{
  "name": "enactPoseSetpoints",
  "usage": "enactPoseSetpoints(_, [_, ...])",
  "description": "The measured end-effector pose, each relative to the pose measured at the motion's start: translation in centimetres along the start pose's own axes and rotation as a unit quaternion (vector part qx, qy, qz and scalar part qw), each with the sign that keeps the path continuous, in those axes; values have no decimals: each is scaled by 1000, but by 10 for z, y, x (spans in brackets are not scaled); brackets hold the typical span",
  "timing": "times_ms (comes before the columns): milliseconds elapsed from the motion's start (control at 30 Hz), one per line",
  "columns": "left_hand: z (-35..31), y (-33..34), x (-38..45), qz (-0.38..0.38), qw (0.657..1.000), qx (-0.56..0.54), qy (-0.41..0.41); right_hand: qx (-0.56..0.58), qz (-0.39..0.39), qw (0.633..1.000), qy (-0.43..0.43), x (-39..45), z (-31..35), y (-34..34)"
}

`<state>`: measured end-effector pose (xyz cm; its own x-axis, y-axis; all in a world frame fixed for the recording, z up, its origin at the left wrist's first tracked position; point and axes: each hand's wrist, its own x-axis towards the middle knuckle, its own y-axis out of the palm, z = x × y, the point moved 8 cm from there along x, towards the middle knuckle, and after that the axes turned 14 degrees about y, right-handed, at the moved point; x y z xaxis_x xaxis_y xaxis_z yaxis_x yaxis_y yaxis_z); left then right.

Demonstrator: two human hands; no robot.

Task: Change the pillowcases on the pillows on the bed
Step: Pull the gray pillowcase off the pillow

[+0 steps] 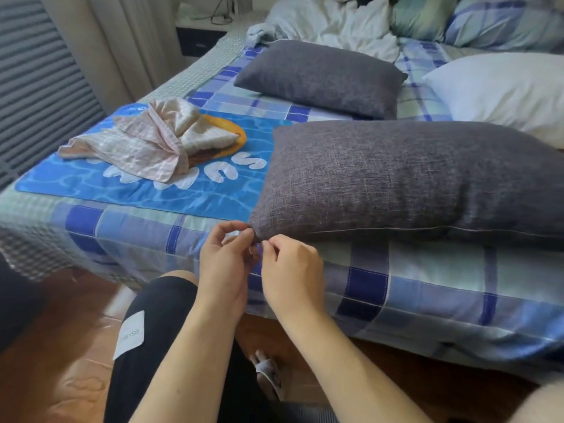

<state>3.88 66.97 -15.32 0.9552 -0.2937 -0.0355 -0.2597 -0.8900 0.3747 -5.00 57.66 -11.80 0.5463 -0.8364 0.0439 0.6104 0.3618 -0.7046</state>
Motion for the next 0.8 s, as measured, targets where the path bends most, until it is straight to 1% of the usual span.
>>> enactPoseSetpoints(100, [1,-1,1,-29,1000,1,13,-69,-14,996,-55,-4,9,-6])
enactPoseSetpoints(167, [2,-2,2,-51,998,12,23,-81,-4,996,-48,-2,8,-10])
enactPoseSetpoints(233, [2,-5,0,-73,997,15,29,-79,-8,997,-19,4,-2,-20])
enactPoseSetpoints(333, [1,-8,1,-101,995,7,26,-85,-44,995,27,17,-31,-47])
enactPoseSetpoints(467, [4,-9,3,-101,994,23,32,-113,-77,988,71,30,-66,-86])
enactPoseSetpoints(533, [5,-12,3,-115,992,37,45,-119,-97,983,102,37,-84,-111])
enactPoseSetpoints(633, [3,-20,7,-153,983,65,73,-91,-165,962,199,50,-130,-172])
enactPoseSetpoints(667, [-2,-20,6,-156,977,104,100,-74,-189,954,220,52,-143,-194])
enactPoseSetpoints(700, [-11,-15,2,-151,961,184,144,-61,-211,948,230,51,-151,-213])
enactPoseSetpoints(733, [-24,-3,-7,-136,926,287,205,-57,-225,944,233,48,-155,-226])
enactPoseSetpoints(767, [-38,18,-20,-112,878,362,291,-60,-231,944,228,46,-155,-232])
enactPoseSetpoints(800, [-47,48,-37,-59,833,395,382,-63,-232,946,217,43,-153,-232])
